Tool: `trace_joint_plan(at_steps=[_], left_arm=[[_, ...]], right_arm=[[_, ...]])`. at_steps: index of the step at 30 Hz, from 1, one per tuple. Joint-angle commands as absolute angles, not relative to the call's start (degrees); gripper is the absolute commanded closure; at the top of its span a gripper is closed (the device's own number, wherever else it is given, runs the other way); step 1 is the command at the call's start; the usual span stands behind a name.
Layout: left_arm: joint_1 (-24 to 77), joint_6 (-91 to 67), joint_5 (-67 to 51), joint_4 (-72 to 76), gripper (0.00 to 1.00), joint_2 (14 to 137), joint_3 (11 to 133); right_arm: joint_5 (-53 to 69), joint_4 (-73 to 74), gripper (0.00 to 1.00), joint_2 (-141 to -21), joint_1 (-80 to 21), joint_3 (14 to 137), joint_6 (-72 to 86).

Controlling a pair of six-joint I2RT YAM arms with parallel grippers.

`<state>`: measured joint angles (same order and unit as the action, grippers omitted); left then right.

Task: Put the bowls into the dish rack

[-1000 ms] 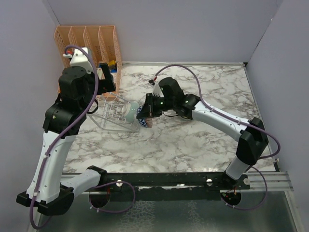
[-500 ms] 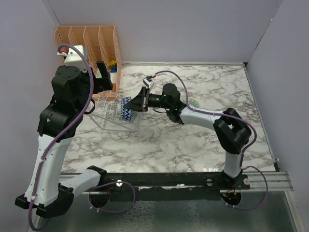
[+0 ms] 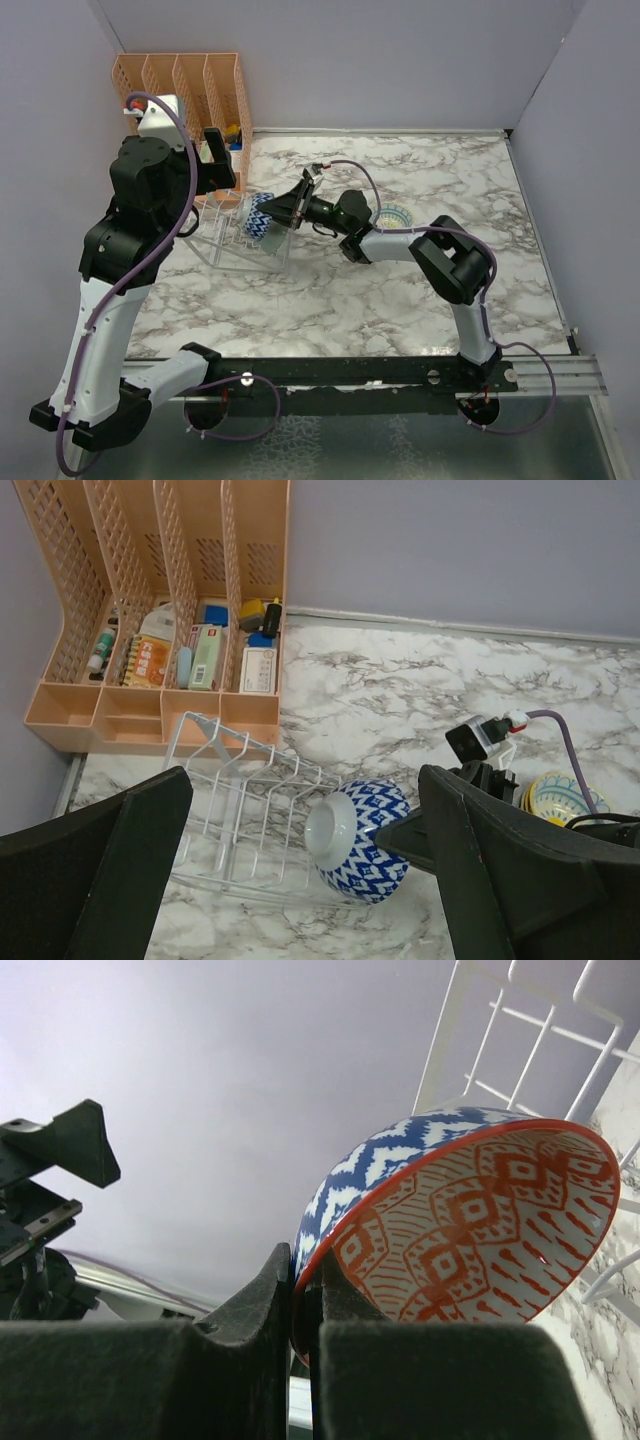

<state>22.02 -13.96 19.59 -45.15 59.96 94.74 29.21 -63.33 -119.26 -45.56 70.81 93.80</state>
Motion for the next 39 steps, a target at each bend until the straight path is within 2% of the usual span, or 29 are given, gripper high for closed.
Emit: trace_joint_plan(at_steps=[1, 13, 21, 39], left_arm=[[22.7, -12.8, 21.2, -44.6, 0.01, 59.3, 94.1], [23.0, -12.9, 20.9, -44.1, 0.01, 60.4, 93.6], [23.2, -12.7, 20.9, -44.1, 0.01, 60.7, 93.5], [23.8, -11.9, 21.4, -43.7, 0.01, 60.6, 93.4]], right_arm=[[23.1, -73.1, 0.96, -119.0, -45.4, 69.1, 95.6], [20.0, -82.4, 0.93, -125.9, -45.4, 69.1, 100.5], [19.7, -82.2, 0.89, -128.0, -45.4, 70.5, 100.5], [20.4, -78.9, 0.72, -130.6, -45.4, 72.5, 99.0]])
